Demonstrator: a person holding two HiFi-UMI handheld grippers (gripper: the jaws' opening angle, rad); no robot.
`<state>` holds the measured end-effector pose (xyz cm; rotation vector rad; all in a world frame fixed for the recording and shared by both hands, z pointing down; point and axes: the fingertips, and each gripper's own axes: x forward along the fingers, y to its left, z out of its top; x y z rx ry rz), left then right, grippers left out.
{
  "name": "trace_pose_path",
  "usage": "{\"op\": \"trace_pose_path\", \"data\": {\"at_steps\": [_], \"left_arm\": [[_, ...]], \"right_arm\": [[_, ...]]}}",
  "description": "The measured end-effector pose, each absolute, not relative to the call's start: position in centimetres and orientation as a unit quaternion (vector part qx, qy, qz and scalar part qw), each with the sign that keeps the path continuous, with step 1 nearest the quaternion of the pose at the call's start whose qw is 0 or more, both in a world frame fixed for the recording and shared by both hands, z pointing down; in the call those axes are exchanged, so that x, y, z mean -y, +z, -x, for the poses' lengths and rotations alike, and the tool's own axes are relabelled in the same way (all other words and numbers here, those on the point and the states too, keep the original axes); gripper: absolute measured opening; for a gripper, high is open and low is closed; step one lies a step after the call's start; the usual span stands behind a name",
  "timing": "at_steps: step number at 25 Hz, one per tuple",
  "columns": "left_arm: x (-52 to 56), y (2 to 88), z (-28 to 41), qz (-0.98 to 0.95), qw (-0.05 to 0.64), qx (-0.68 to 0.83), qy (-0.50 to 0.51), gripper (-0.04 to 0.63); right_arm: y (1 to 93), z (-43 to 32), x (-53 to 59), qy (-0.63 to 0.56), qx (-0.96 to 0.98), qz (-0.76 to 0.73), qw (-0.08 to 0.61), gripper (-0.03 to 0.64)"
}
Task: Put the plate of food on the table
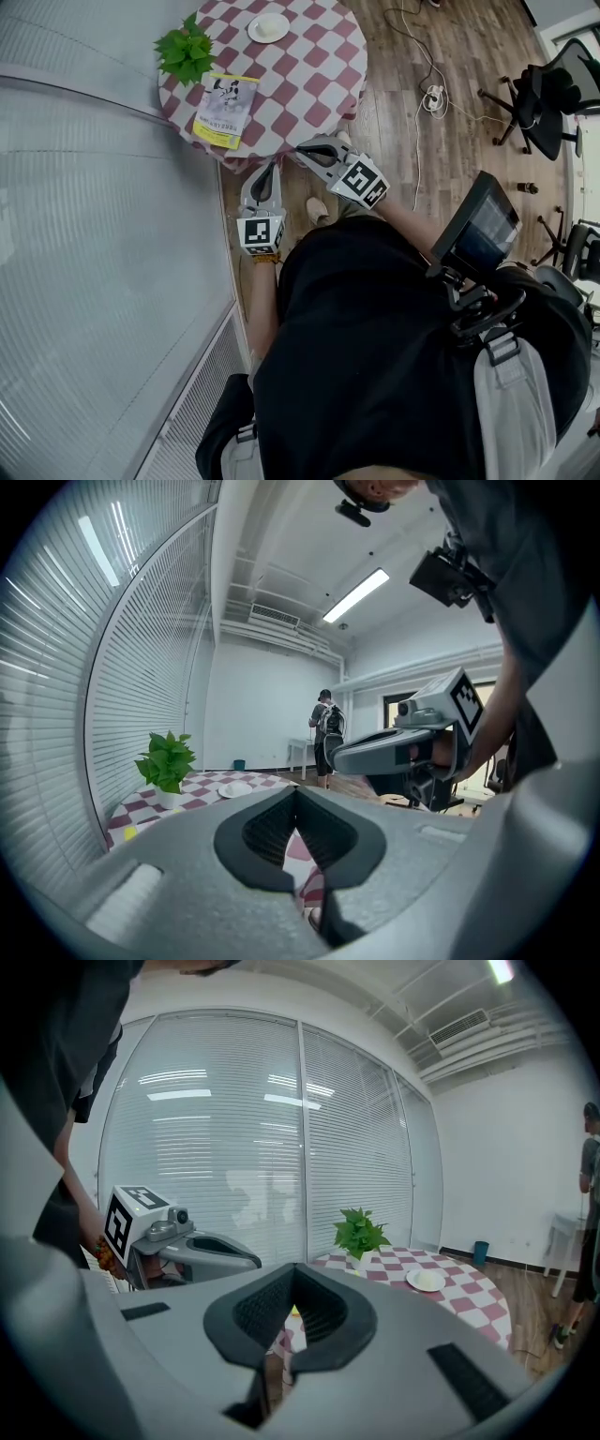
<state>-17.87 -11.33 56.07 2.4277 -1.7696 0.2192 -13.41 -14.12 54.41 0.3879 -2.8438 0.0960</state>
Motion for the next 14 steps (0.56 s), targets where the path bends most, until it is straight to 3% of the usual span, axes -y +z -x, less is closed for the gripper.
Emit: {"op": "trace_pose_path", "data": {"at_steps": [14], "left_arm": [[11.61, 56.21, 17.57, -0.802, 0.075, 0.589, 0.07, 0.006]], "right_arm": [[54.51, 13.3, 14.48, 0.035, 0.98, -0.135, 0.144, 0.011]]}}
